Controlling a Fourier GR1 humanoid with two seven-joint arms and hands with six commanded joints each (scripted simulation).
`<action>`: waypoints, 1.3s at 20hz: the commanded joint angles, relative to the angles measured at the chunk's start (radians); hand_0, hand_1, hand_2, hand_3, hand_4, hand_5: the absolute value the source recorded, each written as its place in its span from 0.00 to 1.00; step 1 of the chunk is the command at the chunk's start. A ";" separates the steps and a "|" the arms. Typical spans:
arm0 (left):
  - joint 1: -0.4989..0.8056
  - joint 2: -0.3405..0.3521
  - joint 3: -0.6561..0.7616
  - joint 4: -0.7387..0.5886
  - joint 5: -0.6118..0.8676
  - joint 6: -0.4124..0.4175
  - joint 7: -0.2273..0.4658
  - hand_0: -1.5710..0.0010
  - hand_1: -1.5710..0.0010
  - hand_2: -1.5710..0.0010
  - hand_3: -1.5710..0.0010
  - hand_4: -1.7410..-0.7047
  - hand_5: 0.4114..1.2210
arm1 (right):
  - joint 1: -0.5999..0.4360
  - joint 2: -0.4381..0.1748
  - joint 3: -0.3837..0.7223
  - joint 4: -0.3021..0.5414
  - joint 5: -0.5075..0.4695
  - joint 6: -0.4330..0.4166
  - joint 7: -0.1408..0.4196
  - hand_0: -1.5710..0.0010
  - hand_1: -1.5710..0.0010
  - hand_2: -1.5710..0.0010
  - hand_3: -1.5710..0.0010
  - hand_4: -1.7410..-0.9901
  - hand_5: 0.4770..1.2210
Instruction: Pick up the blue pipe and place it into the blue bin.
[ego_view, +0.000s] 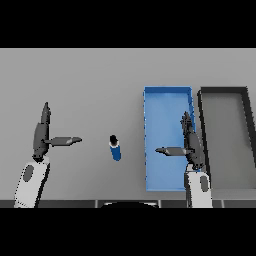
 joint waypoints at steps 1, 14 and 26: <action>0.003 -0.001 -0.001 -0.004 -0.001 0.001 -0.006 1.00 1.00 1.00 1.00 0.71 0.22 | 0.004 -0.001 0.000 -0.002 -0.001 0.001 -0.003 1.00 1.00 1.00 1.00 0.69 0.17; 0.108 0.175 -0.081 -0.062 -0.018 -0.259 -0.151 1.00 1.00 1.00 1.00 0.71 0.22 | 0.147 -0.142 0.086 -0.151 0.122 0.080 -0.078 1.00 1.00 1.00 1.00 0.69 0.16; 0.113 0.194 -0.270 -0.221 -0.029 -0.452 -0.037 1.00 1.00 1.00 1.00 0.63 0.09 | 0.128 -0.149 0.085 -0.152 0.115 0.094 -0.106 1.00 1.00 1.00 1.00 0.66 0.18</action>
